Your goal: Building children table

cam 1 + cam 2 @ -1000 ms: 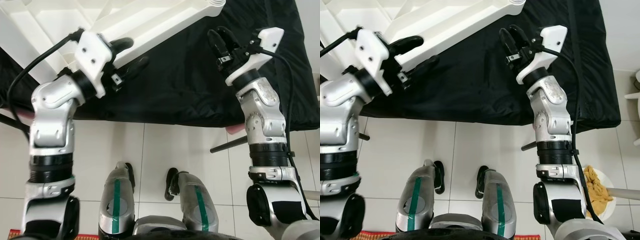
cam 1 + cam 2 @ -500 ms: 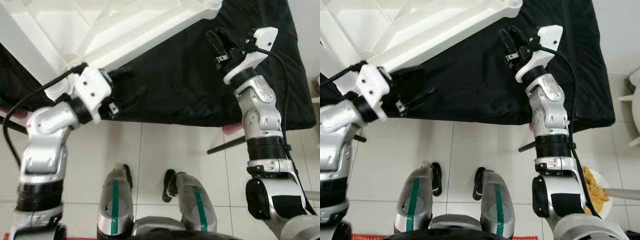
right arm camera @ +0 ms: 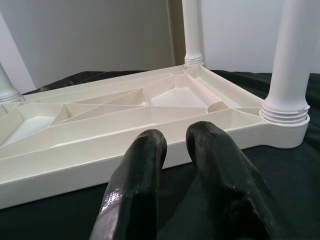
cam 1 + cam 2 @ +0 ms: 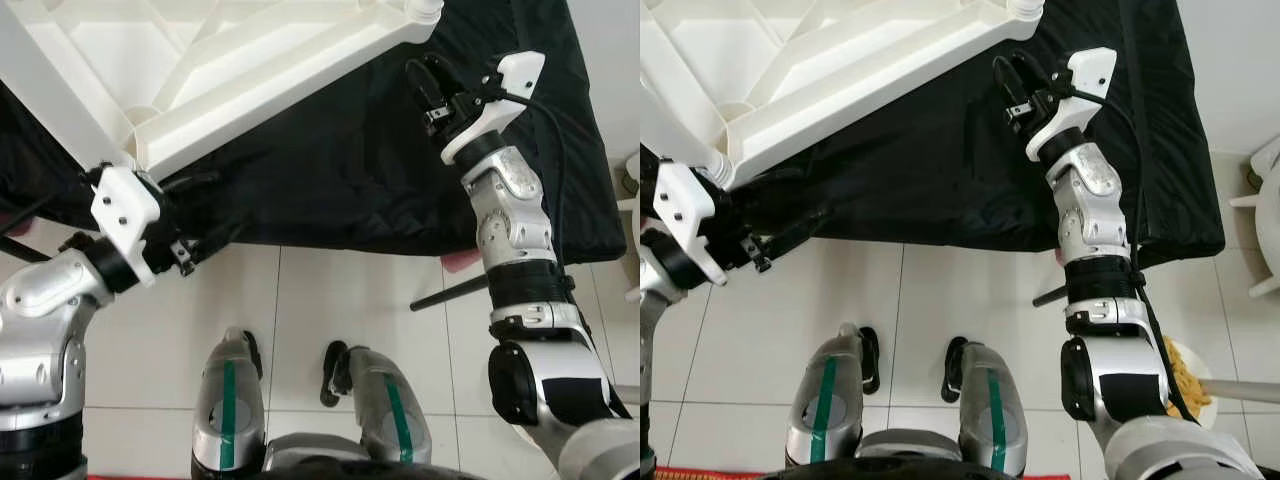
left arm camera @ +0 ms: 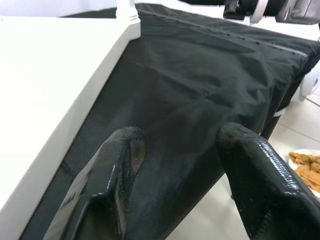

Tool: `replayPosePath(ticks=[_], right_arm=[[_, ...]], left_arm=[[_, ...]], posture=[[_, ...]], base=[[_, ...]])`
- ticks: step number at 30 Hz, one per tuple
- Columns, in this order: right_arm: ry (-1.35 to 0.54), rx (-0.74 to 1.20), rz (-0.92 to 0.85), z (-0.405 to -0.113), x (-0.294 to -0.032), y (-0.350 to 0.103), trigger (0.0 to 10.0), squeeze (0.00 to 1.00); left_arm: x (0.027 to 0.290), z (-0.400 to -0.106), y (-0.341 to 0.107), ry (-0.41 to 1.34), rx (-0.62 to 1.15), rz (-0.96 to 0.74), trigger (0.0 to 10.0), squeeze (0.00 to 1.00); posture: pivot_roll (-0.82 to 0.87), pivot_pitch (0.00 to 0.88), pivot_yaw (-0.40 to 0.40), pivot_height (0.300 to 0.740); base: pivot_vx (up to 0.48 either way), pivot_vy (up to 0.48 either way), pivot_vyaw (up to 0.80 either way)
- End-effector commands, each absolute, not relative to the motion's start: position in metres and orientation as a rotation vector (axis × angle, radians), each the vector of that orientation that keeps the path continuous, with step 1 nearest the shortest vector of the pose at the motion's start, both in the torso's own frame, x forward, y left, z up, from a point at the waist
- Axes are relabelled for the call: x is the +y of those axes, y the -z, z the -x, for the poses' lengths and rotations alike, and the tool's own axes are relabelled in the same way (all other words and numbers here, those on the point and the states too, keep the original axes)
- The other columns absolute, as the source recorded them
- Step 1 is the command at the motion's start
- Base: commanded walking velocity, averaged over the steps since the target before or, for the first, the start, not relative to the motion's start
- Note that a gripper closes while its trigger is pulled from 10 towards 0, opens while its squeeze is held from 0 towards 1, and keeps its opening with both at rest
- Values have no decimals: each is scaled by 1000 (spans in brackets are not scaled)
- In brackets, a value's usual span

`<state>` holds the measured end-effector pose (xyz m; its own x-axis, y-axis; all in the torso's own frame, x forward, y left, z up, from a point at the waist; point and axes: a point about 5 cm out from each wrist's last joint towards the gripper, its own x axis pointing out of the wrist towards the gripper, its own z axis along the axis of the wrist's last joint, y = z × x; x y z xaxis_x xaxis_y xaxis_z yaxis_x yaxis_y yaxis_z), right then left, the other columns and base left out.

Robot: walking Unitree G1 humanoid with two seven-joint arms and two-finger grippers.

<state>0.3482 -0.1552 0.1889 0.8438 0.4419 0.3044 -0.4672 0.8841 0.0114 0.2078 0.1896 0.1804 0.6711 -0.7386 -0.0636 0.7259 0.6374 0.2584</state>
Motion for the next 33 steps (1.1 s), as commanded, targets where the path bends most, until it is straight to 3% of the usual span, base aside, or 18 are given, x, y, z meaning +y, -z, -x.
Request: replayPosePath(ticks=[1, 4, 11, 14, 22, 33], right_arm=[[-485, -305, -78, -349, -156, -189, 10000, 0], [-496, -307, -80, -350, -154, -189, 10000, 0], [-500, -311, -79, -352, -153, -189, 10000, 0], [-503, -317, -77, -352, -154, -188, 10000, 0], [-516, -310, -83, -351, -150, -184, 10000, 0], [-526, -307, -94, -349, -147, -181, 10000, 0]], left_arm=[[198, -203, -184, 832, -32, -283, 10000, 0], [215, -200, -187, 800, 19, -322, 10000, 0], [229, -198, -187, 784, 62, -364, 10000, 0], [254, -204, -194, 695, 92, -479, 10000, 0], [287, -222, -209, 491, 107, -585, 10000, 0], [295, -247, -222, 298, 26, -571, 10000, 0]], posture=[[213, 112, -95, 740], [217, 112, -94, 740], [219, 110, -94, 740], [216, 106, -90, 740], [213, 99, -88, 740], [198, 103, -80, 740]], base=[[0, 0, 0], [0, 0, 0], [0, 0, 0], [0, 0, 0], [0, 0, 0], [0, 0, 0]])
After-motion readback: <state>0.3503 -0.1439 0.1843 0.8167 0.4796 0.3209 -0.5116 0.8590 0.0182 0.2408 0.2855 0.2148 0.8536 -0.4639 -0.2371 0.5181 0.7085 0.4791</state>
